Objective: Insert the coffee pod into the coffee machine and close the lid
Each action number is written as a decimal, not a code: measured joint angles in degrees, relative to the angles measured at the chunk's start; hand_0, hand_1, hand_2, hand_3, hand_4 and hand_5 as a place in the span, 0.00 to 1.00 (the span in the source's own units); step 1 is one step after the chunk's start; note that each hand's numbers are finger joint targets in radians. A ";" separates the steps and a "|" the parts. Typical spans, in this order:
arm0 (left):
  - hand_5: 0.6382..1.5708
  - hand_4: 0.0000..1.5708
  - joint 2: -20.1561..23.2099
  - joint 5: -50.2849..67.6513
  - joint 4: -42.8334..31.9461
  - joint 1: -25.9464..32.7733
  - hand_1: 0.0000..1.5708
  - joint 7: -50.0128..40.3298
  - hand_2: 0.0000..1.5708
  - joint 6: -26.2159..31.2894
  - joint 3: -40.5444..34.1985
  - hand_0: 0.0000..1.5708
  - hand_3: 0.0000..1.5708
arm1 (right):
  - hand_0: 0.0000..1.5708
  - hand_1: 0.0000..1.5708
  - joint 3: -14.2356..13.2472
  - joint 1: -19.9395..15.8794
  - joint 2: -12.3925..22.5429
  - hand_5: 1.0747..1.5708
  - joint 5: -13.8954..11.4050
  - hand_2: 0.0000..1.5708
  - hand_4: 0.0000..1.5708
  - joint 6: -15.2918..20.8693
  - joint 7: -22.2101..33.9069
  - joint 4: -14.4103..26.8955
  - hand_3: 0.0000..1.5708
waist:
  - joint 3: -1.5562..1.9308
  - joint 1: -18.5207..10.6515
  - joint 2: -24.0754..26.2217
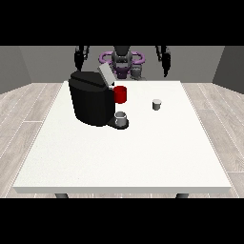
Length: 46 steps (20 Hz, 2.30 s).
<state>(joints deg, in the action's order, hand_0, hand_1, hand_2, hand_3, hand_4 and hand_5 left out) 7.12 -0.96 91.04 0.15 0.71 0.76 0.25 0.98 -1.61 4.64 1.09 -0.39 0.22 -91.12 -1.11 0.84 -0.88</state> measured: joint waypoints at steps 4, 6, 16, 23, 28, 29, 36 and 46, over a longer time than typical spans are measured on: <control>1.00 0.00 1.71 -0.88 -1.69 -0.28 0.00 1.81 0.00 1.94 -0.33 0.00 0.00 | 0.00 0.00 0.67 1.22 -0.14 1.00 -0.87 0.00 0.00 0.03 0.81 0.01 0.00 | 0.70 0.33 1.02; 1.00 0.00 3.26 -1.75 -1.56 -0.86 0.00 2.18 0.00 3.45 -0.08 0.00 0.00 | 0.00 0.00 0.25 1.53 -0.31 1.00 -0.87 0.00 0.00 0.20 0.29 1.00 0.00 | 0.87 0.27 1.06; 1.00 0.00 9.93 -9.43 -5.70 -5.57 0.00 7.98 0.00 7.50 0.76 0.00 0.00 | 0.00 0.00 -1.29 -0.92 -0.35 1.00 -8.97 0.00 0.00 8.57 -2.56 3.68 0.00 | 1.09 1.66 -1.50; 1.00 0.00 15.97 -12.09 -14.05 -14.84 0.00 4.85 0.00 10.84 -2.71 0.00 0.00 | 0.00 0.00 0.12 -4.58 -1.51 1.00 -9.64 0.00 0.00 8.59 -1.58 3.80 0.00 | 1.11 5.19 -5.45; 1.00 0.00 19.67 -15.42 -21.69 -20.41 0.00 4.89 0.00 11.76 -3.82 0.00 0.00 | 0.00 0.00 2.91 -7.11 -3.01 1.00 -11.79 0.00 0.00 9.63 0.88 2.26 0.00 | 1.09 8.41 -9.43; 1.00 0.00 20.22 -15.97 -23.52 -21.22 0.00 5.38 0.00 11.99 -4.03 0.00 0.00 | 0.00 0.00 3.34 -7.46 -3.14 1.00 -12.31 0.00 0.00 9.81 1.79 1.88 0.00 | 1.09 8.71 -9.97; 1.00 0.00 20.99 -21.47 -30.88 -25.24 0.00 7.54 0.00 11.47 -2.31 0.00 0.00 | 0.00 0.00 2.02 -10.24 -3.39 1.00 -10.32 0.00 0.00 9.03 1.32 4.91 0.00 | 1.11 8.38 -13.28; 1.00 0.24 18.68 -30.23 -40.56 -31.52 0.57 10.22 0.61 4.24 -0.65 0.57 0.52 | 0.00 0.00 2.27 -13.38 -3.84 1.00 -11.47 0.00 0.00 9.90 1.81 9.48 0.00 | 1.10 7.99 -13.87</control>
<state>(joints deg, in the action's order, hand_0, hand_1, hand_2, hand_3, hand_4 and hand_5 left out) 25.80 -31.19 50.48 -31.38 10.93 5.00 -0.40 3.24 -15.00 0.79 -10.38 9.51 2.04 -81.64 -0.01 8.83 -14.74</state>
